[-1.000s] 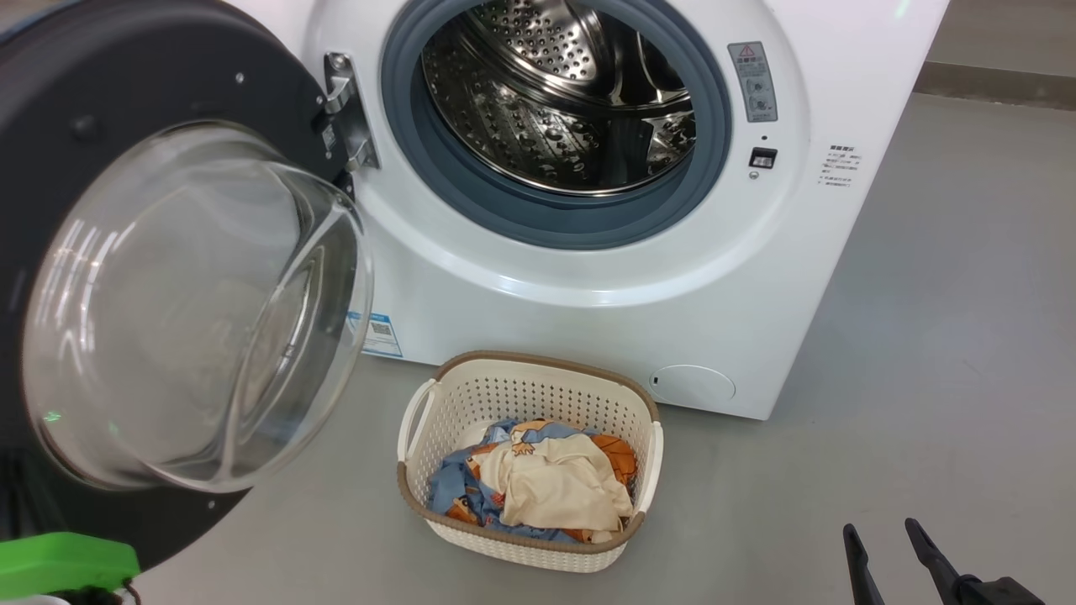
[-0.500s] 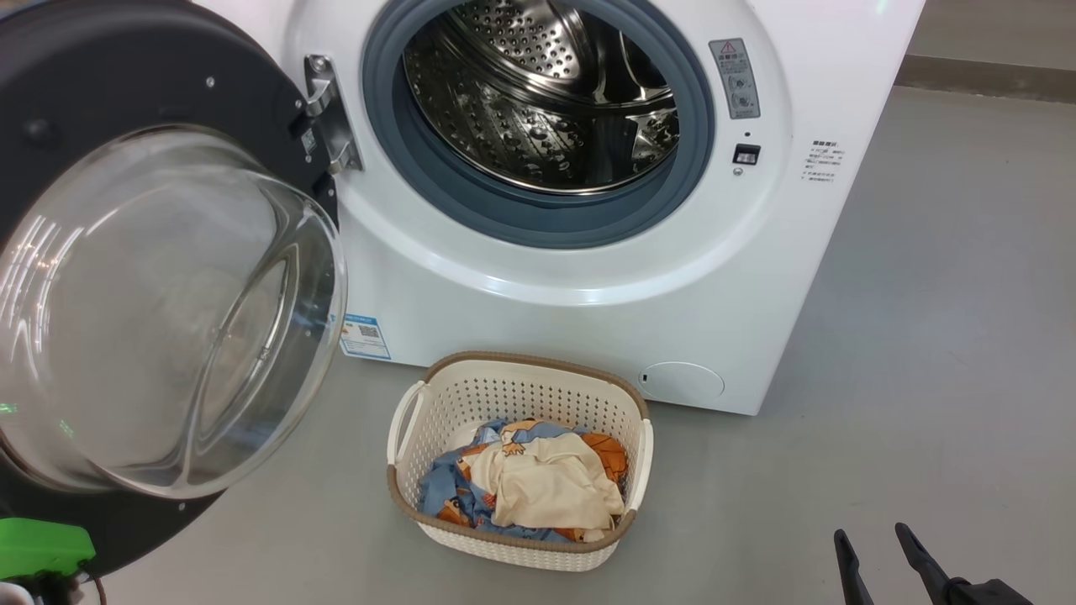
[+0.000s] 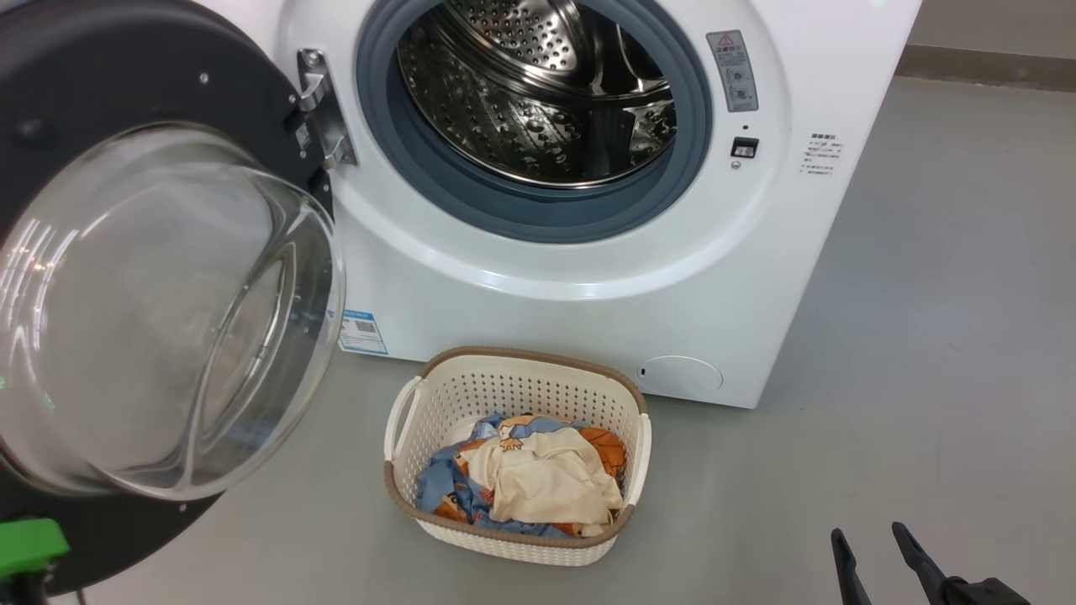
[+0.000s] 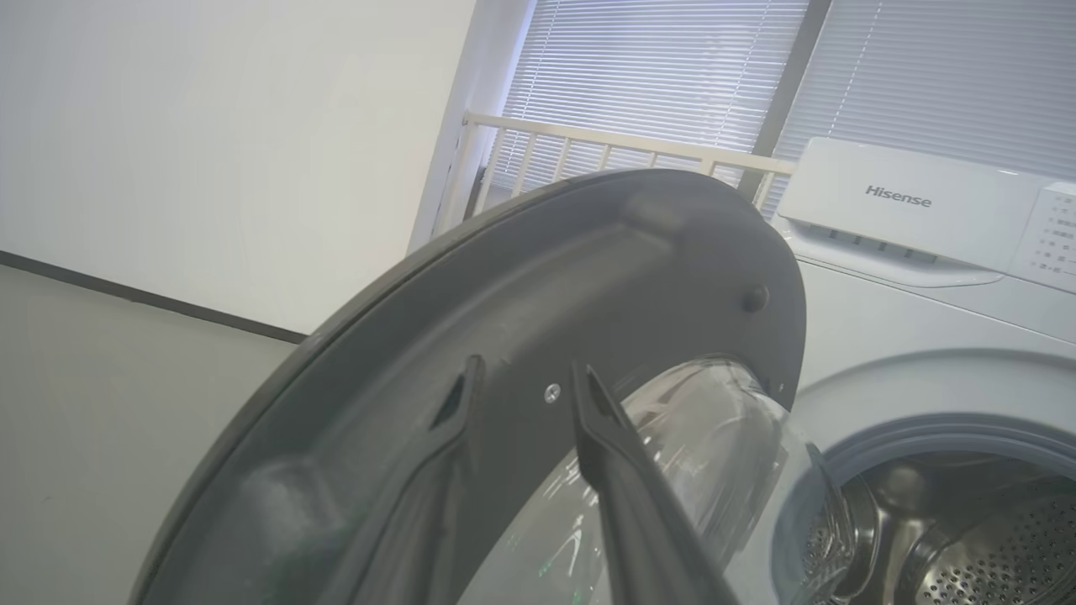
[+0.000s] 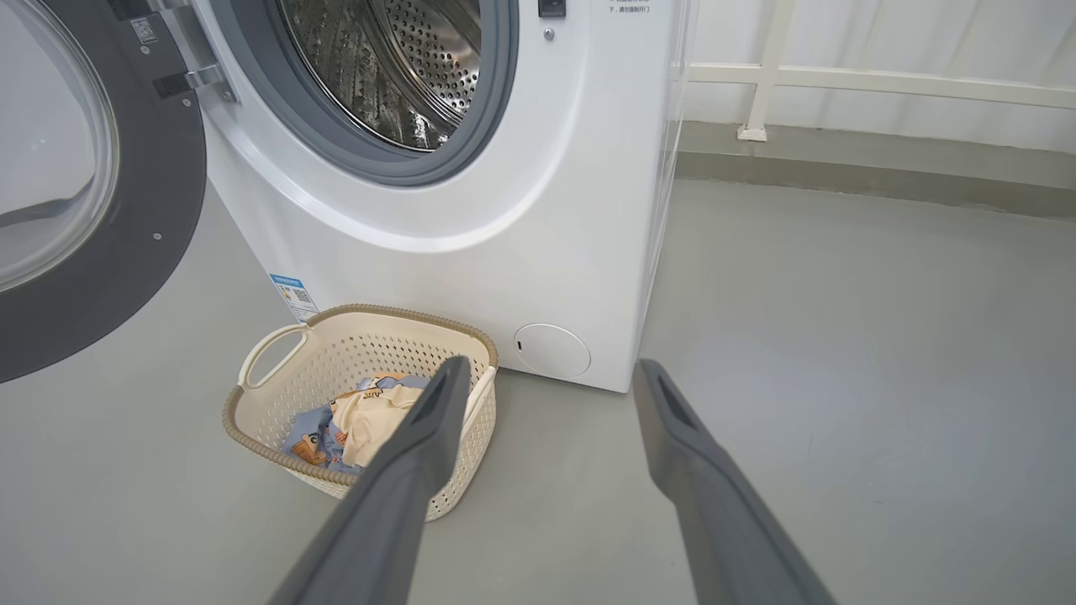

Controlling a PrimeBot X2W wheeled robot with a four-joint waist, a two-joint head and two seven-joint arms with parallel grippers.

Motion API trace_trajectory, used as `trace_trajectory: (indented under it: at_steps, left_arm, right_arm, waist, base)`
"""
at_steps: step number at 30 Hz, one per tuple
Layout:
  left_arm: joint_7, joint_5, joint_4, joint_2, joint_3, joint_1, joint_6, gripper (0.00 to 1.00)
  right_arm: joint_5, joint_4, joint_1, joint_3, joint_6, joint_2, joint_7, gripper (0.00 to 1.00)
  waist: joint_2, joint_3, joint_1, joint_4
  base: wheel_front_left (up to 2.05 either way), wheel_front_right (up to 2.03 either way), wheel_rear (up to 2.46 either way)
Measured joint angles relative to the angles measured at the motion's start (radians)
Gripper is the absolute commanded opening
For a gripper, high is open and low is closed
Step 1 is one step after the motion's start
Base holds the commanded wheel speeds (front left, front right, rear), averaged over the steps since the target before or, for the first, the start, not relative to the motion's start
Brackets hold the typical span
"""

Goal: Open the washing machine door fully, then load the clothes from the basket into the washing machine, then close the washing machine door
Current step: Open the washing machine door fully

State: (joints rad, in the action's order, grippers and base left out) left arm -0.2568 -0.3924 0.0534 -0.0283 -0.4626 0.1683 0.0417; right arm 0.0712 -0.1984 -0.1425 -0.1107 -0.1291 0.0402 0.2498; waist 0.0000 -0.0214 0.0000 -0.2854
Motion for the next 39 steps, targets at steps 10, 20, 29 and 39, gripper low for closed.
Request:
trace_trajectory:
  at_steps: [10, 20, 29, 39]
  left_arm:
    - [0.000, -0.046, -0.142, 0.004, 0.179, -0.130, 0.003, 1.00]
    - [0.000, -0.071, -0.186, -0.004, 0.280, -0.276, 0.037, 1.00]
    - [0.000, -0.065, -0.122, -0.021, 0.309, -0.354, 0.078, 1.00]
    - [0.001, -0.066, -0.008, -0.031, 0.368, -0.420, 0.086, 1.00]
  right_arm:
    - [0.000, 0.006, 0.010, 0.006, 0.000, -0.001, 0.000, 1.00]
    - [0.000, 0.022, 0.021, 0.010, 0.000, -0.002, 0.000, 1.00]
    - [0.001, 0.030, 0.022, 0.017, 0.000, -0.002, 0.000, 1.00]
    - [0.002, 0.035, 0.020, 0.007, 0.000, -0.002, 0.000, 1.00]
  waist:
    - [0.0000, -0.002, 0.0000, 0.044]
    - [0.0000, -0.003, 0.0000, 0.131]
    - [0.0000, -0.009, 0.0000, 0.215]
    - [0.0000, 0.011, 0.0000, 0.267]
  base:
    - [0.00, 0.00, 0.00]
    - [0.00, 0.00, 0.00]
    - [0.00, 0.00, 0.00]
    - [0.00, 0.00, 0.00]
